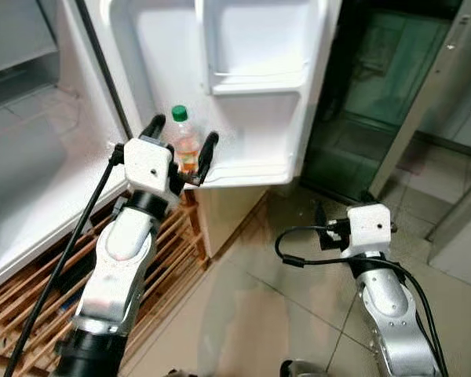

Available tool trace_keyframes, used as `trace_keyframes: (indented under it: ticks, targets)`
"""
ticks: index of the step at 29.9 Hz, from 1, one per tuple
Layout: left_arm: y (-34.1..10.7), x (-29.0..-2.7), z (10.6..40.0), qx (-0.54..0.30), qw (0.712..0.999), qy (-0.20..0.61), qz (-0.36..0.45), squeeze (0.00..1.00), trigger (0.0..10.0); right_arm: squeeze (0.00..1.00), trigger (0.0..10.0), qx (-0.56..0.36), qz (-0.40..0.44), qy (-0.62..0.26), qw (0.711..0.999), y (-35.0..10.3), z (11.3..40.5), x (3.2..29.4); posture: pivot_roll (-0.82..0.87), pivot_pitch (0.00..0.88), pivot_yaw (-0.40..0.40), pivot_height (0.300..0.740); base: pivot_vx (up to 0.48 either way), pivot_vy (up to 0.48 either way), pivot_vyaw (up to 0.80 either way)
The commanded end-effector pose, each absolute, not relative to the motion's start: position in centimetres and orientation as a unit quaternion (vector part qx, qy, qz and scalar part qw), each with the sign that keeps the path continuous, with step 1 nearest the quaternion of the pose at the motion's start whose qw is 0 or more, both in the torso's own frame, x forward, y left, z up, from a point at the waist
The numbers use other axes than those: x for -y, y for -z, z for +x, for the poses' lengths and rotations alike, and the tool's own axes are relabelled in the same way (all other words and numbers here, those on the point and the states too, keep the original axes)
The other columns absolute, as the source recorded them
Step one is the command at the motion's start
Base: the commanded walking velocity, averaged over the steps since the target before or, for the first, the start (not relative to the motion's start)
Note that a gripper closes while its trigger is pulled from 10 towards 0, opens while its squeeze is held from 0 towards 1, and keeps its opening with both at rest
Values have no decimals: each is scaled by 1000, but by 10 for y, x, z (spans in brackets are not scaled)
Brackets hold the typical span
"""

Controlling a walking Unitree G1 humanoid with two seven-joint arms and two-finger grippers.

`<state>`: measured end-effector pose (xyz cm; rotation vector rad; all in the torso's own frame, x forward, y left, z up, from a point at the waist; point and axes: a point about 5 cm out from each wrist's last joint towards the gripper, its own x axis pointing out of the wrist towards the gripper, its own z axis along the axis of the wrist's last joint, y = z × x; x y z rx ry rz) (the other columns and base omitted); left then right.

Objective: Restocking fridge

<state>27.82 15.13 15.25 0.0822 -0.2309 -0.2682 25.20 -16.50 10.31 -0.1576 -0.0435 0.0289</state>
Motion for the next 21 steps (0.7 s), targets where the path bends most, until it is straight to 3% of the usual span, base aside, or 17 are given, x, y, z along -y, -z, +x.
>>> trace_keyframes:
  ticks: [1, 8, 21]
  targets:
    - [-118, -170, 274, 33, 996, 85, 7, 0, 10000, 0, 10000, 9, -56, -1, 998, -100, 256, 172, -171, 0, 40, 740, 274, -390, 0]
    - [-107, -141, 268, -4, 989, 146, -13, 0, 10000, 0, 10000, -50, -69, -28, 996, -73, 256, 178, -132, 0, -2, 740, 271, -393, 0]
    - [-122, -138, 289, 20, 991, 133, 3, 0, 10000, 0, 10000, -32, -94, -58, 993, -73, 262, 164, -129, 0, 20, 740, 269, -394, 776]
